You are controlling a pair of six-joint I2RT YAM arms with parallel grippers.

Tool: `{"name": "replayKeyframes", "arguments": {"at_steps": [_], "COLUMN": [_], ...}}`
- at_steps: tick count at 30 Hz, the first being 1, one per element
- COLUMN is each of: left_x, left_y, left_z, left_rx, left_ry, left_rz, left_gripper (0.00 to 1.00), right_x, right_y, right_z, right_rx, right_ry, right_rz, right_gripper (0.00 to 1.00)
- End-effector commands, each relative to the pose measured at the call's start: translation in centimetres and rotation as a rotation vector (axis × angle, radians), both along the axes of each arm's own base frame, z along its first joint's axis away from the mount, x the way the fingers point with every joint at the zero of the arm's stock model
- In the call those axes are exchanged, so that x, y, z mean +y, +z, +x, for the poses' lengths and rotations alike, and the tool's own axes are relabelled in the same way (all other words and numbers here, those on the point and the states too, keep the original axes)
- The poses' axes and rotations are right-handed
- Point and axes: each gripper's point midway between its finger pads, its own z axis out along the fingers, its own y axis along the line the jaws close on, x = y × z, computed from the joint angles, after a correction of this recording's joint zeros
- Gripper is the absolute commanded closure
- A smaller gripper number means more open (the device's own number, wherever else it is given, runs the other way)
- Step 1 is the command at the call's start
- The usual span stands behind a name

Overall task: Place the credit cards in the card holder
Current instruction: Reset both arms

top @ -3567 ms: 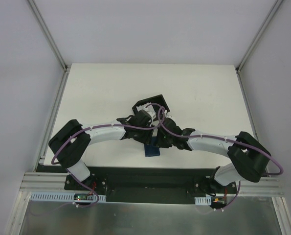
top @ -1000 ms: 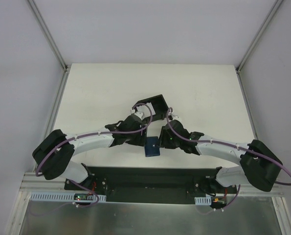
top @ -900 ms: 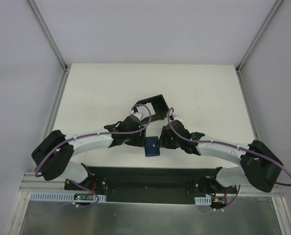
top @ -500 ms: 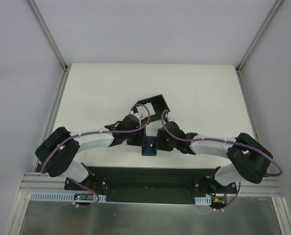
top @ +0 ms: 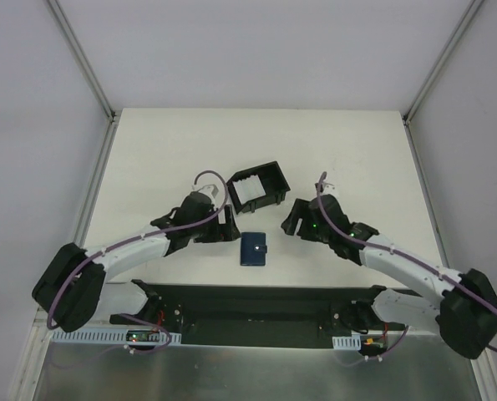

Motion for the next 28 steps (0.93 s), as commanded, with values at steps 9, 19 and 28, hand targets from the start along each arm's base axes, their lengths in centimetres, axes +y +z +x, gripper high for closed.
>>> {"name": "replayKeyframes", "arguments": {"at_steps": [9,19,28], "left_x": [10.6,12.8,14.0], "left_y": [3.0,4.0,4.1], "left_z": [4.7,5.7,5.6], "left_rx": [-0.067,-0.105,-0.134], "left_ry": [0.362,0.443,0.466], "left_rz": [0.027,0.076,0.124], "left_gripper": [0.01,0.01,0.01], "right_x": [-13.8,-23.7,-25.6], "right_y": [1.4,1.8,1.1], "right_z": [3.4,7.5,10.7], "right_rx": [-0.057,-0.187,-0.315], "right_ry": [-0.264,-0.534,-0.509], "right_rz": [-0.161,-0.540,-0.724], "right_gripper": [0.08,0.04,0.04]}}
